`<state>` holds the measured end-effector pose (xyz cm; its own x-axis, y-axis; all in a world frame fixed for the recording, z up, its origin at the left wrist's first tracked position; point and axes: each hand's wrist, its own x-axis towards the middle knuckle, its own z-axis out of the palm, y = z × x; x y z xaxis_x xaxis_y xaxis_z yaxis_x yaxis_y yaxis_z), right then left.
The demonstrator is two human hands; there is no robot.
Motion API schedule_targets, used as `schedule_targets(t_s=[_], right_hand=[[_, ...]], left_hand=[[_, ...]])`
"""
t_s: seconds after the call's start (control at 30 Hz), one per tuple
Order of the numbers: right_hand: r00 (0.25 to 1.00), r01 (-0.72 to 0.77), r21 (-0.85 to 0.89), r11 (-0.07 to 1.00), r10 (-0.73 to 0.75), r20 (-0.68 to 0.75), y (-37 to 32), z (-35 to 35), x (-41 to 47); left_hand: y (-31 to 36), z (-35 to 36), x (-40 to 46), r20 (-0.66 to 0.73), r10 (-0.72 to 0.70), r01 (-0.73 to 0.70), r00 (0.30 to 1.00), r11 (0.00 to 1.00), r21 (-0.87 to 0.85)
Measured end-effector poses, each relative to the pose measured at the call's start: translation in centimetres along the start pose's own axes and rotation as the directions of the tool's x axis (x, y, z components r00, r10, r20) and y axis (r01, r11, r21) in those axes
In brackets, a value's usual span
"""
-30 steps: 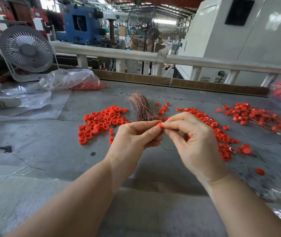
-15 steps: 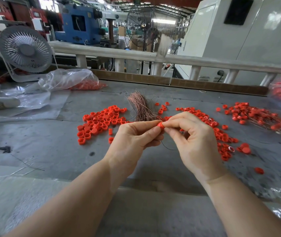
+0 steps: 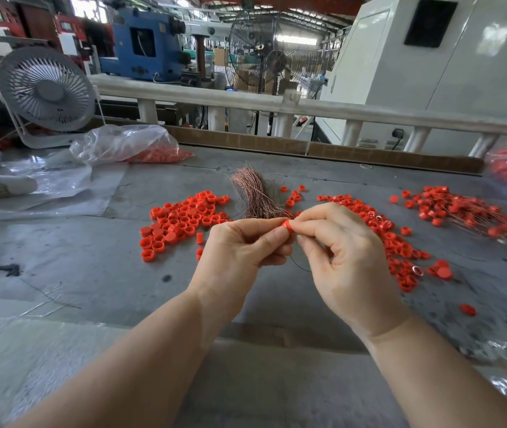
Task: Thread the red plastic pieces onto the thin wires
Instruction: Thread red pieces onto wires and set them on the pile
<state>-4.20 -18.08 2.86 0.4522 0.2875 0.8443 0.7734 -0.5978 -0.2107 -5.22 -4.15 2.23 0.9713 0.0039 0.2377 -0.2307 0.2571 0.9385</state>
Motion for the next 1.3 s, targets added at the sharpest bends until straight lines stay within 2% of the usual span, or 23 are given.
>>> schedule_targets(t_s=[0.13,0.4,0.8,1.03,1.3], right_hand=[[1.000,0.009,-0.002,1.000,-0.009,0.010,0.02,0.06,0.00],[0.986,-0.164,0.218,0.962,0.167,0.002,0.40,0.06,0.14],[0.977,-0.211,0.273,0.939,0.211,0.032,0.11,-0.50,0.38],[0.986,-0.164,0.239,0.957,0.167,0.006,-0.02,-0.34,0.22],[0.980,-0.197,0.240,0.950,0.196,0.030,-0.41,-0.02,0.07]], left_hand=[[-0.04,-0.04,-0.01,0.011,-0.033,0.033,0.999,0.999,-0.028],[0.09,0.17,0.00,0.059,-0.055,0.060,0.997,0.995,-0.076],[0.29,0.08,-0.09,0.056,-0.047,0.050,0.997,0.997,-0.058],[0.34,0.15,-0.14,0.014,-0.009,0.009,1.000,0.999,-0.037],[0.40,0.12,-0.32,-0.005,-0.012,0.012,1.000,0.999,-0.035]])
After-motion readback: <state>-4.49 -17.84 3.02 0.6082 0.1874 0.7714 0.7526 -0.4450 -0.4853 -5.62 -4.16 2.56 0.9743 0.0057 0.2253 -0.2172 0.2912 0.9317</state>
